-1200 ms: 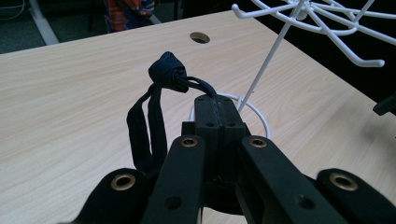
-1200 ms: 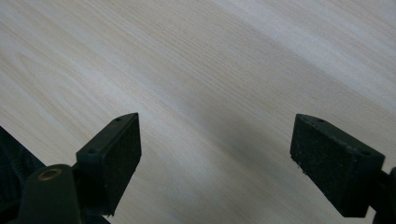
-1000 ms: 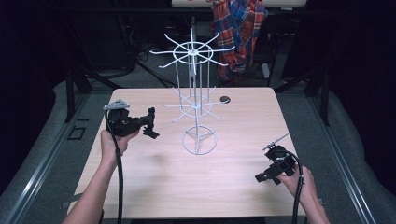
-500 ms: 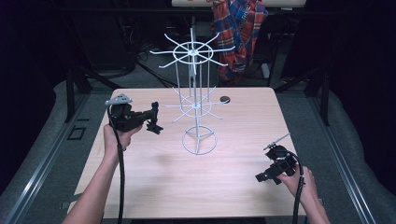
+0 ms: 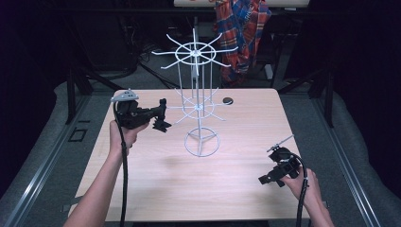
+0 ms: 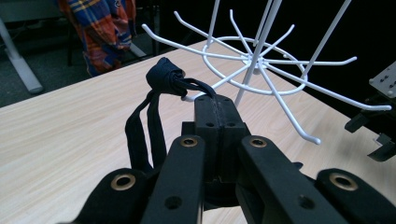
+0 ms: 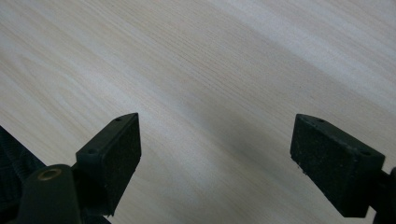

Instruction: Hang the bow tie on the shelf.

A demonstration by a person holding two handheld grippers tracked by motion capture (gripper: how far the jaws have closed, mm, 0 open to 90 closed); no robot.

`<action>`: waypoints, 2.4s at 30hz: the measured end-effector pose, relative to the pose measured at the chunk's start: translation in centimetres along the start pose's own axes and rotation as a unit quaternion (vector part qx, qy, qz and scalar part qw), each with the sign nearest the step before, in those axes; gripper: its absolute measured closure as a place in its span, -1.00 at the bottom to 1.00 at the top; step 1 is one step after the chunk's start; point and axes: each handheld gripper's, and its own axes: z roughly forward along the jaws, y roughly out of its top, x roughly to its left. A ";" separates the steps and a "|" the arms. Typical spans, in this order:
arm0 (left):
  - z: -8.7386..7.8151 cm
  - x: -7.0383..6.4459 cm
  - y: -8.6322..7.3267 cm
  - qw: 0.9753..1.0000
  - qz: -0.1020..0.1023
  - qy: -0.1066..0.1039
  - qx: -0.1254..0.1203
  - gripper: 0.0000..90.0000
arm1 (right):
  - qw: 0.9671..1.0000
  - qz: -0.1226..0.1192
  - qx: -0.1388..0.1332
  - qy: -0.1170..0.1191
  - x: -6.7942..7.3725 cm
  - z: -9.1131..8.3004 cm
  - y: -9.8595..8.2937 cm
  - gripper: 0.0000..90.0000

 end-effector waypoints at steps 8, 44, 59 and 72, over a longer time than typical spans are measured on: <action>1.5 -0.3 0.2 1.000 0.012 -0.008 0.017 1.00 | 1.000 -0.003 0.004 -0.010 -0.1 0.1 -0.1 -0.64; 4.5 -1.3 -0.3 0.998 0.023 -0.032 0.050 1.00 | 1.000 -0.002 0.006 -0.003 0.0 0.1 0.0 -0.64; 4.4 -0.8 -0.6 0.998 0.017 -0.020 0.061 0.99 | 1.000 -0.011 0.017 -0.011 0.0 0.1 0.1 -0.65; 4.1 -0.7 -0.6 0.998 0.015 -0.016 0.066 0.74 | 1.000 0.001 0.004 0.000 0.0 0.2 0.0 -0.64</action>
